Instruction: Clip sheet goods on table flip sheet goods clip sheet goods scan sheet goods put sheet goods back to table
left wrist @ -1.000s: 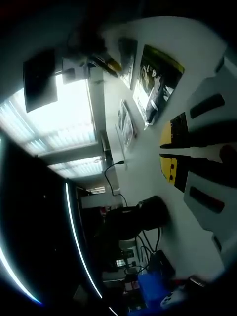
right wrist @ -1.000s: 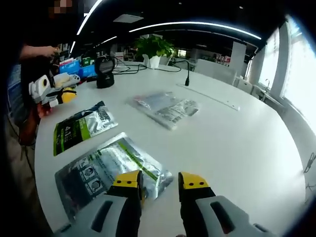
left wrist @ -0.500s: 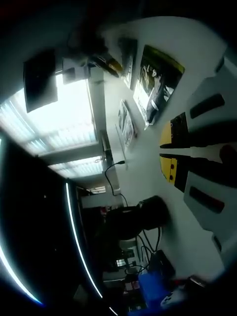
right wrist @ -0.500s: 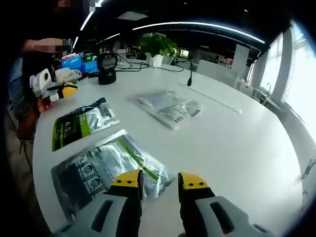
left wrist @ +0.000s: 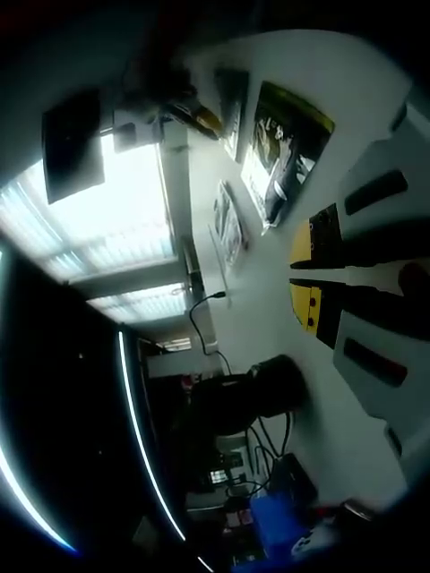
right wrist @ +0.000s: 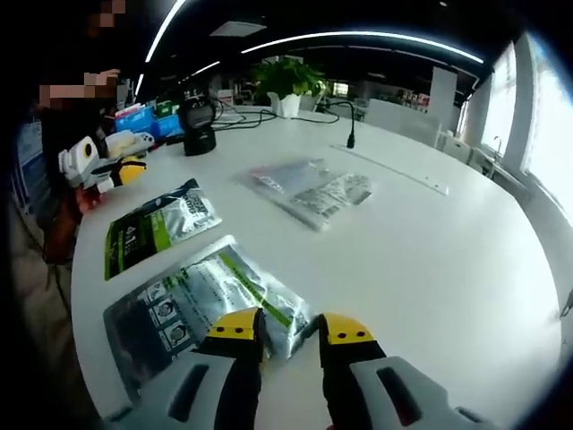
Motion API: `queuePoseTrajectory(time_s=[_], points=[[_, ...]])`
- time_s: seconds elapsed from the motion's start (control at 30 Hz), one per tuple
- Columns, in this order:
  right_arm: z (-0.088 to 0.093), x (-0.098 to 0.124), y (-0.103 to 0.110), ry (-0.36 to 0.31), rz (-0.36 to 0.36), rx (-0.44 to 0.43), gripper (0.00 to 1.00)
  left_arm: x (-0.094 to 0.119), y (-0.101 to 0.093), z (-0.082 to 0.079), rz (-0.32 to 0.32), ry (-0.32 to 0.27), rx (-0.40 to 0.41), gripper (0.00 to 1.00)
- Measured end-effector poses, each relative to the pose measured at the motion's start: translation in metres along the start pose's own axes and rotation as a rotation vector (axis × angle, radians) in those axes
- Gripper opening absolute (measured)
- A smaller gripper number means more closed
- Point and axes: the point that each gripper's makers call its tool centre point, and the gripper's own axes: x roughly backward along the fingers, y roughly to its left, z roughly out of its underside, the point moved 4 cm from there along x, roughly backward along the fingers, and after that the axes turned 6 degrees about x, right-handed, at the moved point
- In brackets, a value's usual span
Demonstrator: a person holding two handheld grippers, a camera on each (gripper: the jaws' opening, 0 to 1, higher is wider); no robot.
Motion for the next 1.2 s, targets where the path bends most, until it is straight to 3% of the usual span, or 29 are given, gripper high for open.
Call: queuePoseTrajectory(time_s=[0.6, 0.77, 0.93, 1.07, 1.2], points=[[0.002, 0.0, 0.003, -0.007, 0.013, -0.021, 0.18, 0.009, -0.013, -0.002, -0.002, 0.003, -0.004, 0.0], [0.001, 0.0, 0.005, -0.002, 0.013, -0.022, 0.12, 0.011, -0.016, -0.003, -0.002, 0.003, -0.003, 0.0], [-0.002, -0.001, 0.007, 0.0, 0.001, 0.021, 0.0, 0.012, -0.019, -0.003, 0.0, 0.005, -0.004, 0.0], [-0.002, 0.0, 0.01, -0.007, 0.032, 0.075, 0.0, 0.012, -0.019, -0.004, -0.001, 0.005, -0.006, 0.0], [-0.002, 0.001, 0.008, -0.012, 0.03, 0.075, 0.0, 0.012, -0.018, -0.003, -0.003, 0.006, -0.007, 0.0]])
